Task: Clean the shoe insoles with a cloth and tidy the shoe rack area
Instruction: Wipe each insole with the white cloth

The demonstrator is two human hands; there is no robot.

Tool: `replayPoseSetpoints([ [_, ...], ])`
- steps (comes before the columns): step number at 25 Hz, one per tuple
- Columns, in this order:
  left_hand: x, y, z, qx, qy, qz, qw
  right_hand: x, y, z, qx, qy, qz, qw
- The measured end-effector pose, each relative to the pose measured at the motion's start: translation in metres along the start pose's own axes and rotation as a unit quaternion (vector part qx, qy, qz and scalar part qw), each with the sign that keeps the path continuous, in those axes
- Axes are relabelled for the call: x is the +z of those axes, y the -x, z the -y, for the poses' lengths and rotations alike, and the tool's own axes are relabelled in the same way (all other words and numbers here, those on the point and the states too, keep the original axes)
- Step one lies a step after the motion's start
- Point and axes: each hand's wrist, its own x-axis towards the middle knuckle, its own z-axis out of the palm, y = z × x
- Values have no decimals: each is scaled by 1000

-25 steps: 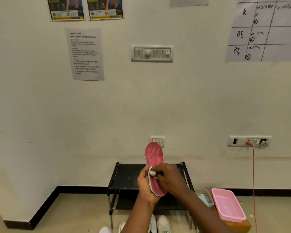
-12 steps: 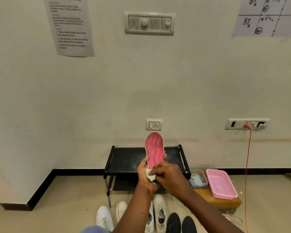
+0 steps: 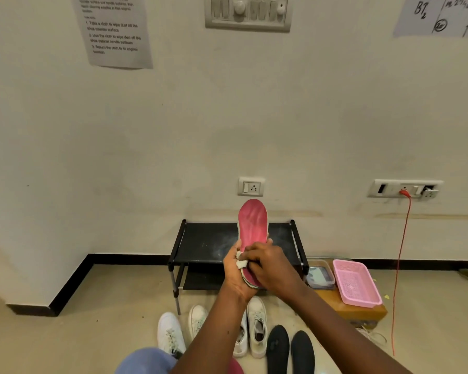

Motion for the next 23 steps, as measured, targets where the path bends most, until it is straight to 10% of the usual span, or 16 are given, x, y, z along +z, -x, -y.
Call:
replayPoseSetpoints([
  [19, -2, 1, -3, 18, -12, 17, 1000, 3, -6, -5, -68, 76, -39, 994],
  [23, -7, -3, -11, 7, -42, 20, 999, -7, 16, 4, -69, 53, 58, 995],
])
